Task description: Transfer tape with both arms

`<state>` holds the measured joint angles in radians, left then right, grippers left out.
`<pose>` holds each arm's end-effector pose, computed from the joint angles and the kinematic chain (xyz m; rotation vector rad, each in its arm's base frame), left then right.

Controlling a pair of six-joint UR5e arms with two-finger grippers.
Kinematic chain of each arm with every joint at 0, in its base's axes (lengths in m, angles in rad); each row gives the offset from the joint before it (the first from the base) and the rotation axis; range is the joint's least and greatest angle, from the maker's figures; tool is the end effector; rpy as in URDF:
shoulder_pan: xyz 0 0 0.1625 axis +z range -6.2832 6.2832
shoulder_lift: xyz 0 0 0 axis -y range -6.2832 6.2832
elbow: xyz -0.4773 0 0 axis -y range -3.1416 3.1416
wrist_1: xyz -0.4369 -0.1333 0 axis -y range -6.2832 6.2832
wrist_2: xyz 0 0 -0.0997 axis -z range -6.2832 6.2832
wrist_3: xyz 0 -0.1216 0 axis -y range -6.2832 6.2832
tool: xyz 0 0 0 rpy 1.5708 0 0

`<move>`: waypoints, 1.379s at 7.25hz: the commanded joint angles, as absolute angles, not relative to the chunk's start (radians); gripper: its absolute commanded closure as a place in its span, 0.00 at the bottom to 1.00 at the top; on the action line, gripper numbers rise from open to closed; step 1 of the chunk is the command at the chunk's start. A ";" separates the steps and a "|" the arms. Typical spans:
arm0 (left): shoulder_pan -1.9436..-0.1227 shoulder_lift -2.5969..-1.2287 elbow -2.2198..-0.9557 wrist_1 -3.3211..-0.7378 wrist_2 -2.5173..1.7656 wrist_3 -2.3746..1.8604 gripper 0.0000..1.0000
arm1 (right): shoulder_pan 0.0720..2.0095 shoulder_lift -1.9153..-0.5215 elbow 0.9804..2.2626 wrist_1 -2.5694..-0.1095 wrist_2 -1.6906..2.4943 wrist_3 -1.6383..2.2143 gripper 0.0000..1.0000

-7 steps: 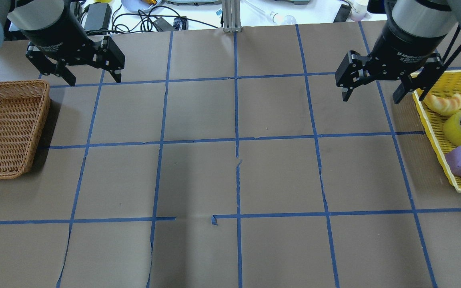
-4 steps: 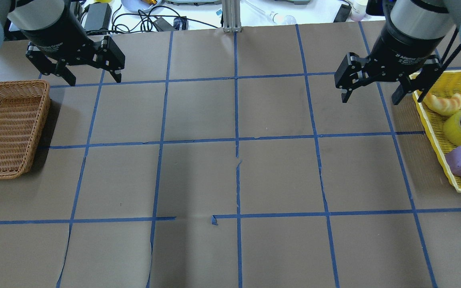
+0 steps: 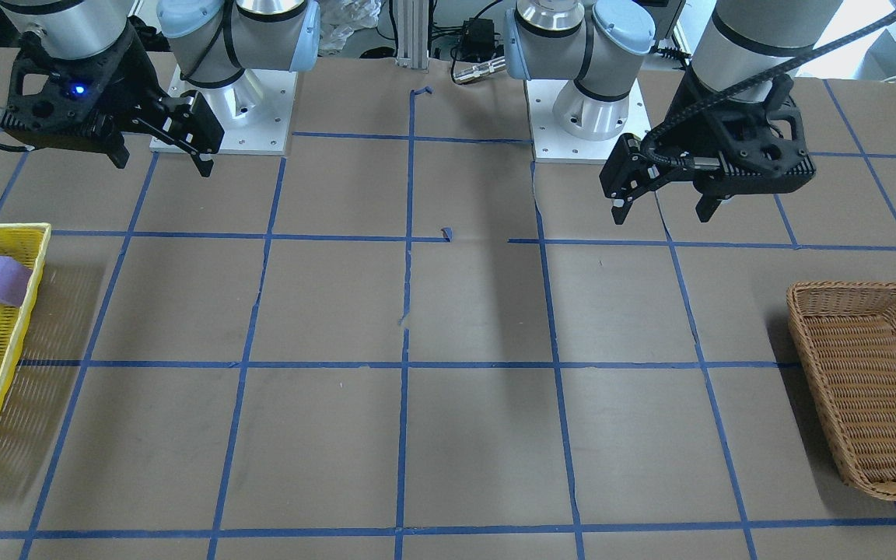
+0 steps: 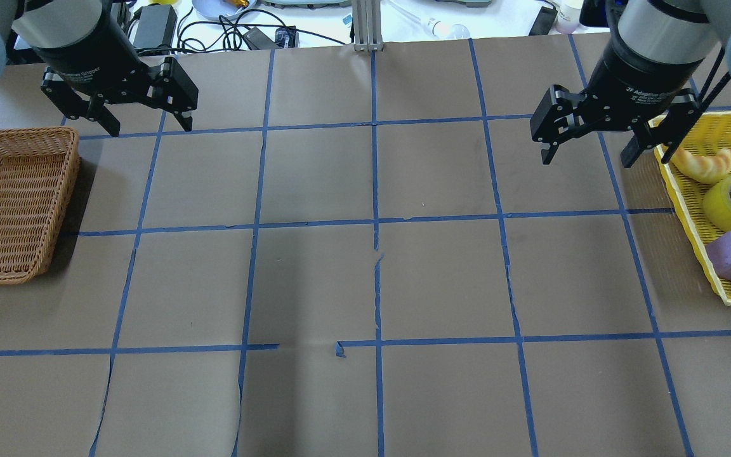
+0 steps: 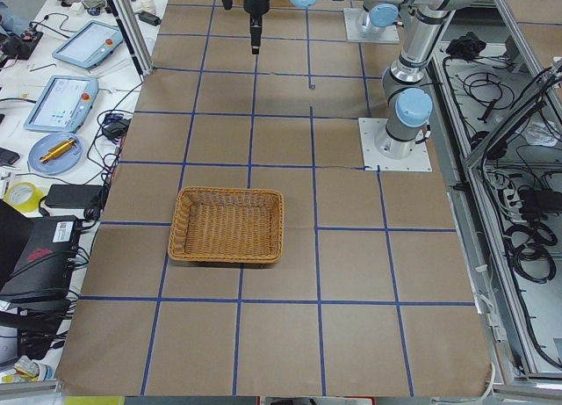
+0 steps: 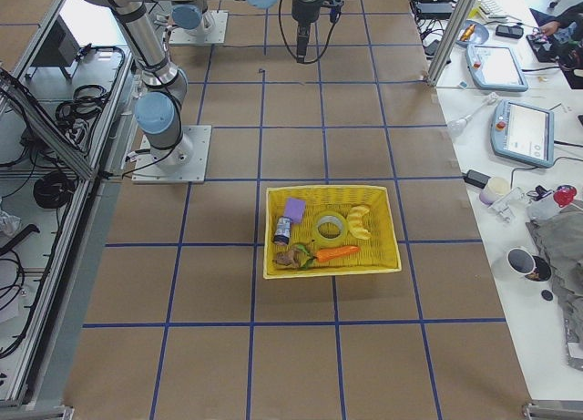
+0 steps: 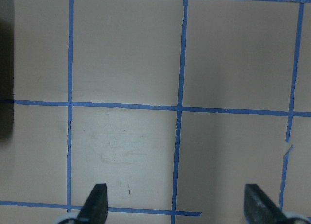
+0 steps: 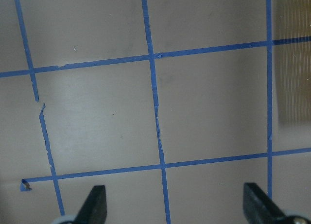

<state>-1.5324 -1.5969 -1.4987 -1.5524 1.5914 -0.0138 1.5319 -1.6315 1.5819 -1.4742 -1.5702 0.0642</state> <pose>-0.1093 -0.5608 0.5448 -0.0824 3.1175 -0.1000 0.1138 -0.5061 0.5344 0.1618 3.1366 0.0738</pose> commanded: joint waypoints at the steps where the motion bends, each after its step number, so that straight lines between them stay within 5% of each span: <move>1: -1.532 -1.597 -1.500 -1.552 1.591 -0.014 0.00 | 1.532 -1.631 1.585 -1.474 -1.571 0.060 0.00; 10: -1.532 -1.597 -1.499 -1.552 1.591 -0.015 0.00 | 1.497 -1.621 1.586 -1.497 -1.589 0.054 0.00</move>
